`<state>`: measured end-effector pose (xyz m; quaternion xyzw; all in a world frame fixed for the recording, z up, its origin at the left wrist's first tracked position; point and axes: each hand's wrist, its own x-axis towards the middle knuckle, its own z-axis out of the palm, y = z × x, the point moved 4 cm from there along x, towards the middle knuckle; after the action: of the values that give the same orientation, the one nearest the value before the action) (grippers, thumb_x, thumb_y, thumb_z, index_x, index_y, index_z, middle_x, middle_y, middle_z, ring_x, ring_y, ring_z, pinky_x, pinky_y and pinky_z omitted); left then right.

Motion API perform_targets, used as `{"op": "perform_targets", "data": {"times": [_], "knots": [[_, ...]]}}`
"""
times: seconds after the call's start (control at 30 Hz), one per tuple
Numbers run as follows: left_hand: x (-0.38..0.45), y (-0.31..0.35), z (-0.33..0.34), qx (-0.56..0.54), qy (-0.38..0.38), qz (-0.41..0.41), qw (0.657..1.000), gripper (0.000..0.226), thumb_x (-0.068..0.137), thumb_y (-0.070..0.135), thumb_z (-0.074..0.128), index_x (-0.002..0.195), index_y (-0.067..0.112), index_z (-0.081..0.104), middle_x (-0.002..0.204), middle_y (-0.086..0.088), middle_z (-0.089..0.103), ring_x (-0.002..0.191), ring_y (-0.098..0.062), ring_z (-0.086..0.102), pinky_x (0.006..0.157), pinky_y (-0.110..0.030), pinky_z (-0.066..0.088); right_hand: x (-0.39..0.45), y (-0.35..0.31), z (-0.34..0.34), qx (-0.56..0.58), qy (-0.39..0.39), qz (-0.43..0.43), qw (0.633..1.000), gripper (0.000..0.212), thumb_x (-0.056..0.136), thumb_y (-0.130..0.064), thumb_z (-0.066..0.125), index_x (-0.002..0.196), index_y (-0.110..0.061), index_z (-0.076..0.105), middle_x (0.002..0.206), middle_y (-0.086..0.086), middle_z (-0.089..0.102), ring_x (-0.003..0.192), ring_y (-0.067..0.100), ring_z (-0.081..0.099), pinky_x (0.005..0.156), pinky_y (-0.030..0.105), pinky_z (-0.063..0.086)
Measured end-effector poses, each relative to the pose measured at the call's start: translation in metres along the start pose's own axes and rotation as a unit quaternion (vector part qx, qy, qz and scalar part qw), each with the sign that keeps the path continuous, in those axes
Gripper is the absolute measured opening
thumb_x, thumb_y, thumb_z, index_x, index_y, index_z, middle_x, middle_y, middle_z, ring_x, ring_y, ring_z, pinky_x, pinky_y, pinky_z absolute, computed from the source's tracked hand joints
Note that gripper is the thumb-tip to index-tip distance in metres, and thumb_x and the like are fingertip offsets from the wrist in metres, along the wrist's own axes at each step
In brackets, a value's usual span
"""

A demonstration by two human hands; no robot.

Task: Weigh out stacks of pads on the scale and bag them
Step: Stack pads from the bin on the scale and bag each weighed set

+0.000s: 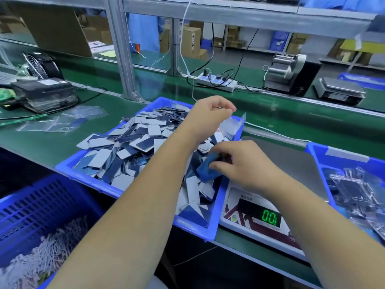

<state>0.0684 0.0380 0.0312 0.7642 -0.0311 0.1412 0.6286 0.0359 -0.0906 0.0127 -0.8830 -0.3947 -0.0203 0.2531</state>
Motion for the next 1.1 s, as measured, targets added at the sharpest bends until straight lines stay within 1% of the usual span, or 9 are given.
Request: {"op": "perform_targets", "data": {"times": [0.13, 0.23, 0.37, 0.47, 0.6, 0.7, 0.77, 0.9, 1.1], "knots": [[-0.001, -0.006, -0.004, -0.06, 0.024, 0.019, 0.998, 0.016, 0.089, 0.007, 0.053, 0.089, 0.017, 0.066, 0.046, 0.019, 0.05, 0.041, 0.0, 0.041, 0.043, -0.013, 0.033, 0.006, 0.016, -0.007, 0.146, 0.026, 0.083, 0.986, 0.008, 0.084, -0.021, 0.074, 0.087, -0.019, 0.067, 0.08, 0.008, 0.067, 0.065, 0.019, 0.054, 0.064, 0.032, 0.046], [-0.001, -0.01, -0.009, -0.105, 0.044, 0.017, 0.993, 0.015, 0.086, 0.009, 0.053, 0.089, 0.017, 0.065, 0.045, 0.018, 0.049, 0.038, -0.002, 0.035, 0.04, -0.014, 0.03, 0.011, 0.008, -0.001, 0.148, -0.078, 0.053, 0.984, 0.009, 0.083, -0.019, 0.076, 0.086, -0.019, 0.068, 0.079, 0.004, 0.067, 0.063, 0.009, 0.051, 0.066, 0.028, 0.046], [0.0, -0.015, -0.013, -0.105, 0.065, 0.003, 0.992, 0.014, 0.081, 0.014, 0.055, 0.088, 0.019, 0.066, 0.044, 0.017, 0.046, 0.037, -0.005, 0.034, 0.04, -0.014, 0.029, 0.018, -0.002, 0.007, 0.025, -0.166, 0.009, 0.986, 0.017, 0.082, -0.029, 0.075, 0.086, -0.035, 0.06, 0.089, -0.017, 0.055, 0.072, -0.005, 0.05, 0.065, 0.006, 0.037], [-0.001, -0.016, -0.01, -0.073, 0.054, -0.003, 0.996, 0.015, 0.078, 0.016, 0.055, 0.087, 0.019, 0.067, 0.043, 0.018, 0.047, 0.036, -0.003, 0.039, 0.039, -0.014, 0.031, 0.021, -0.005, 0.013, -0.032, -0.177, 0.002, 0.984, 0.023, 0.082, -0.033, 0.074, 0.094, -0.038, 0.054, 0.105, -0.009, 0.049, 0.084, -0.001, 0.05, 0.069, 0.007, 0.036], [-0.001, -0.015, -0.009, -0.042, 0.057, -0.001, 0.997, 0.014, 0.075, 0.02, 0.057, 0.084, 0.022, 0.067, 0.041, 0.017, 0.045, 0.035, -0.001, 0.041, 0.039, -0.009, 0.032, 0.019, -0.009, 0.011, -0.012, -0.206, -0.005, 0.979, 0.021, 0.082, -0.032, 0.073, 0.085, -0.038, 0.053, 0.098, -0.012, 0.048, 0.082, -0.001, 0.05, 0.07, 0.006, 0.038], [0.0, -0.016, -0.009, -0.032, 0.06, 0.001, 0.998, 0.012, 0.08, 0.015, 0.058, 0.083, 0.023, 0.067, 0.042, 0.017, 0.044, 0.036, 0.0, 0.041, 0.04, -0.007, 0.033, 0.016, -0.014, 0.014, -0.003, -0.238, -0.012, 0.971, 0.018, 0.082, -0.032, 0.072, 0.084, -0.035, 0.054, 0.1, -0.011, 0.047, 0.086, 0.001, 0.049, 0.075, 0.013, 0.039], [0.0, -0.017, -0.009, -0.019, 0.062, -0.004, 0.998, 0.017, 0.084, 0.011, 0.058, 0.082, 0.025, 0.068, 0.045, 0.017, 0.045, 0.037, 0.0, 0.042, 0.04, -0.007, 0.033, 0.015, -0.019, 0.017, 0.003, -0.232, -0.019, 0.973, 0.02, 0.082, -0.031, 0.073, 0.09, -0.032, 0.055, 0.104, -0.01, 0.045, 0.09, 0.002, 0.049, 0.08, 0.017, 0.042], [-0.001, -0.017, -0.009, -0.014, 0.062, -0.012, 0.998, 0.023, 0.087, 0.009, 0.058, 0.079, 0.029, 0.068, 0.05, 0.013, 0.048, 0.038, 0.001, 0.041, 0.041, -0.006, 0.034, 0.012, -0.025, 0.02, 0.031, -0.188, -0.027, 0.981, 0.028, 0.078, -0.028, 0.076, 0.091, -0.034, 0.052, 0.104, -0.013, 0.045, 0.092, -0.01, 0.044, 0.076, 0.002, 0.035], [-0.004, -0.014, -0.009, 0.0, 0.061, -0.017, 0.998, 0.023, 0.089, 0.007, 0.056, 0.081, 0.025, 0.068, 0.066, -0.009, 0.045, 0.038, -0.001, 0.038, 0.042, -0.008, 0.034, 0.008, -0.028, 0.023, 0.055, -0.191, -0.018, 0.98, 0.03, 0.074, -0.022, 0.077, 0.083, -0.031, 0.05, 0.086, -0.008, 0.057, 0.077, 0.004, 0.051, 0.066, 0.018, 0.043]]}}
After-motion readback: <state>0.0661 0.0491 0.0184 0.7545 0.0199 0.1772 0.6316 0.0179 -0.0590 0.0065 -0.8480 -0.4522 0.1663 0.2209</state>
